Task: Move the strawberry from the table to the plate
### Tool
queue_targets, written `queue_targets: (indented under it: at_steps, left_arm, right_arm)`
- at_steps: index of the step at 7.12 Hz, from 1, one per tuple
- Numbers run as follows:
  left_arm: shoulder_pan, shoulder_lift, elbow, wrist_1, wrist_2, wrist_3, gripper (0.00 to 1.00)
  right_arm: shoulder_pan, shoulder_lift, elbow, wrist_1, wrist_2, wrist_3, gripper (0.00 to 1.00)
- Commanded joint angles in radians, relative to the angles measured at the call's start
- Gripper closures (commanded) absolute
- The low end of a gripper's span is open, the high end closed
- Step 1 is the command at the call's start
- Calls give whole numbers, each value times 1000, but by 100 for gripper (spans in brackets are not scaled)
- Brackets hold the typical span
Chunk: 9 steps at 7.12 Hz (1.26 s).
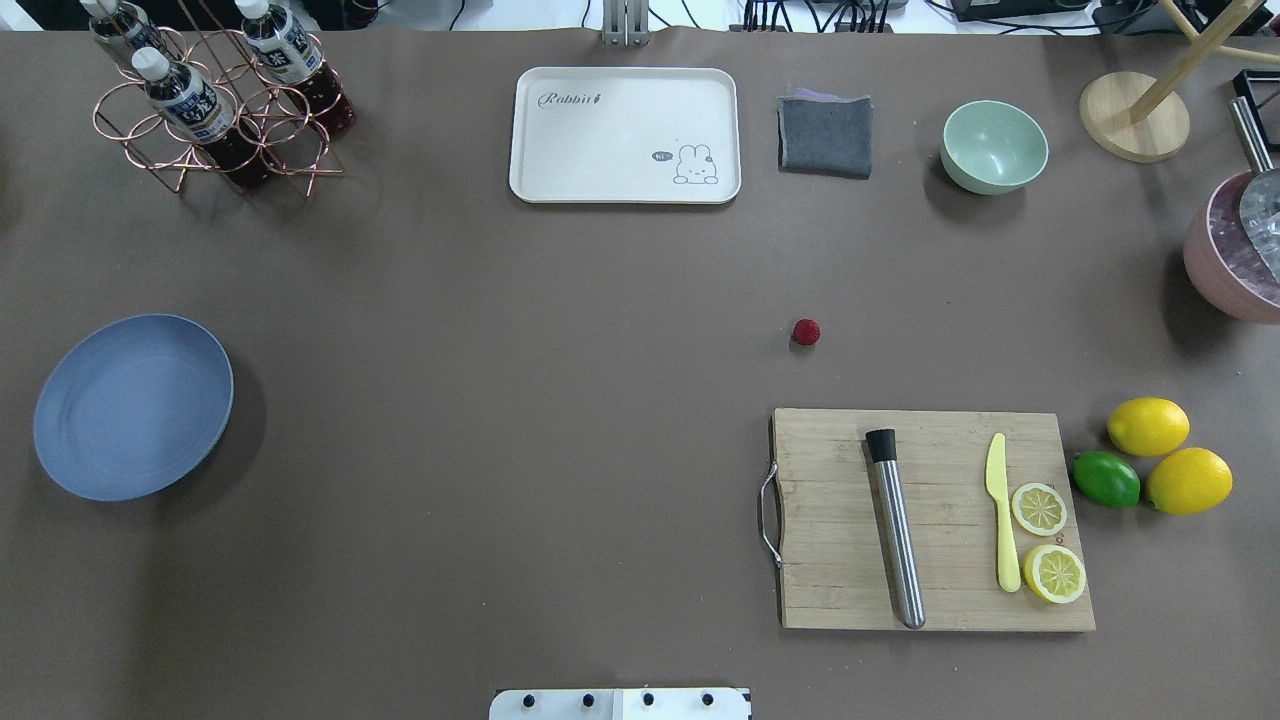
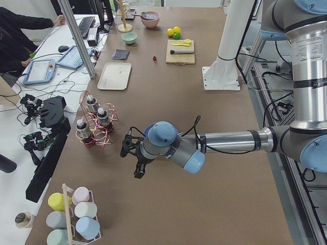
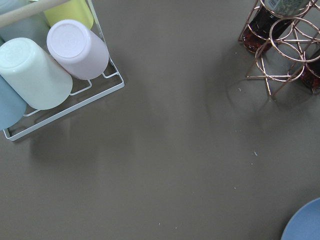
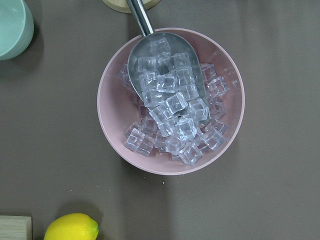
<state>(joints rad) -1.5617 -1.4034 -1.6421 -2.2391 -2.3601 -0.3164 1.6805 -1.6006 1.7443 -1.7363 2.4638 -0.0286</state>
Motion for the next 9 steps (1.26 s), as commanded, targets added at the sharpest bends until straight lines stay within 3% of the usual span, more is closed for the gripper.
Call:
queue_targets:
  at_steps: [1,2,3,5,8,9]
  left_arm:
    - [114,3,-1,-58,-22,-44,1]
    - [208,0,1,-130,-4,-225,1]
    - [318,9,23,-295,55,-356,1]
    - [560,21,114,-568,238,-621,2]
    - [606,12,270,-723,280,-616,5]
    - [606,12,283,-741,280,-618,33]
  right_arm:
    - [-17,-2,29,12,6,10,0]
    - [-51,-2,29,68,9,65,0]
    - [-94,-4,29,155,7,196,0]
    - [-183,-10,23,347,3,414,0]
    - [-303,-7,31,519,0,654,0]
    - [-330,-7,34,553,-2,708,0]
